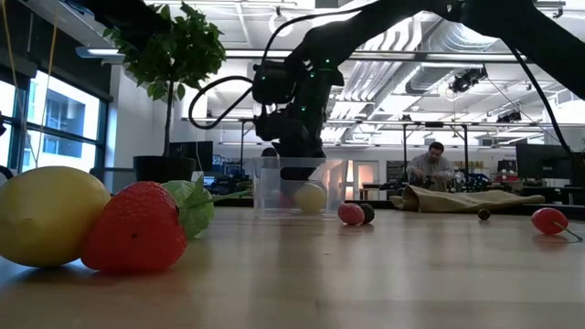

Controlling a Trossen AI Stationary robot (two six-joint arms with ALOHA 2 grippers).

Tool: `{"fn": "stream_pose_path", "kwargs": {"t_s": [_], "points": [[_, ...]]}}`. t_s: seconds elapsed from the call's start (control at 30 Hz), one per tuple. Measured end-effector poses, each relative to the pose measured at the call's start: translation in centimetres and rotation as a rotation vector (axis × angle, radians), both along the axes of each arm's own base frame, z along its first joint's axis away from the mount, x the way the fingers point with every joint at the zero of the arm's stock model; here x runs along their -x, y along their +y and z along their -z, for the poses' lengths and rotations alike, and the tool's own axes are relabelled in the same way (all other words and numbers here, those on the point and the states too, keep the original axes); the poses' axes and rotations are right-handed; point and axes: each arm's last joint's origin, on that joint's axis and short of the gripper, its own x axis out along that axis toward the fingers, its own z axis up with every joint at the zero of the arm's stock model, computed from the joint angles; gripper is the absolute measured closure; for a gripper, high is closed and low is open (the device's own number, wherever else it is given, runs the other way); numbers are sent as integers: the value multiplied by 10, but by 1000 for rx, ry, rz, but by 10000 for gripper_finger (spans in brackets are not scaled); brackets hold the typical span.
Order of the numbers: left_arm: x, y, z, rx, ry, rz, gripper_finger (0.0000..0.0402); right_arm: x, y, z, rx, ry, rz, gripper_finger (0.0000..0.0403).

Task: Pick and placing Produce into tupperware
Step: Put the top red strawberry into the transparent bin, then put the blueberry into the transparent bin

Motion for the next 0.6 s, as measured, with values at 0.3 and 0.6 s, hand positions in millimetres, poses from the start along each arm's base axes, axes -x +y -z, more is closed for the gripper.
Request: {"fn": "stream_pose_path", "kwargs": {"t_s": [0.3, 0.6], "points": [[0, 0, 0, 0, 0, 0, 401, 1, -1, -1, -29, -6, -4, 199], [0, 0, 0, 0, -1, 0, 401, 7, -1, -58, -54, 14, 4, 199]]}}
